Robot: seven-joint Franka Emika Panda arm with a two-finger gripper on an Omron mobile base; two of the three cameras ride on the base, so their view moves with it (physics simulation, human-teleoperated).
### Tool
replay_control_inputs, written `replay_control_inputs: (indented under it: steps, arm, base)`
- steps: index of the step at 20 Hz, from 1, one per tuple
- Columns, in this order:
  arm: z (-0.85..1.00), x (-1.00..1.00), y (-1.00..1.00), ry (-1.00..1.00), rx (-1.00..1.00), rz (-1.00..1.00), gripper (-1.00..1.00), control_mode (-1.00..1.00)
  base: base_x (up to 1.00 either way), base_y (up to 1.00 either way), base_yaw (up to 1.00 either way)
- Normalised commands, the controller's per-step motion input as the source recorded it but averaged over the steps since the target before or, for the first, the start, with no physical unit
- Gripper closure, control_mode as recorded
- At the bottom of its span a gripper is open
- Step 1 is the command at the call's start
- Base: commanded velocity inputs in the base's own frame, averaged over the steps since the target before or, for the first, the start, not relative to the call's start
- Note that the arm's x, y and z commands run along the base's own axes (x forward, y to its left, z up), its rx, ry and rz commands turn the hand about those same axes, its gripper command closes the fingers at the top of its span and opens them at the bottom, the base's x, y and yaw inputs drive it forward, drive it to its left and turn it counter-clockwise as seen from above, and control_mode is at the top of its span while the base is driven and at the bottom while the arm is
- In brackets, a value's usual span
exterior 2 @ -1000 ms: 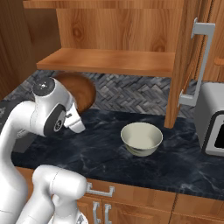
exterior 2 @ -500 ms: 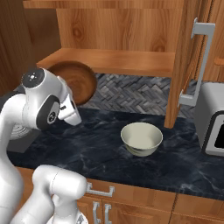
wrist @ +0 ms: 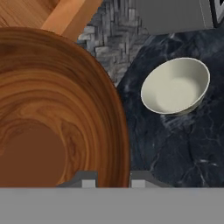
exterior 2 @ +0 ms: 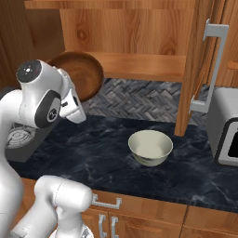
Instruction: Open the cabinet. Pick the bowls from the counter and place them in the cabinet. Then close the cabinet.
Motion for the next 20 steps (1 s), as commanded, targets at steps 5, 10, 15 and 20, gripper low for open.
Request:
replay_control_inputs:
  steps: [5, 10, 15, 20]
  arm:
    - [0.42, 0.03, -0.03, 0.00, 0.01, 0.00, 1.00, -1.00]
    - [0.32, 0.18, 0.00, -0.01, 0.03, 0.00, 1.00, -1.00]
    - [0.20, 0.27, 0.00, -0.10, 0.02, 0.00, 1.00, -1.00]
    - [0.21, 0.23, 0.00, -0.13, 0.02, 0.00, 1.00, -1.00]
  base:
    - [0.00, 0.00, 0.00]
    - [0.00, 0.00, 0.00]
    - [0.00, 0.00, 0.00]
    - [0.00, 0.00, 0.00]
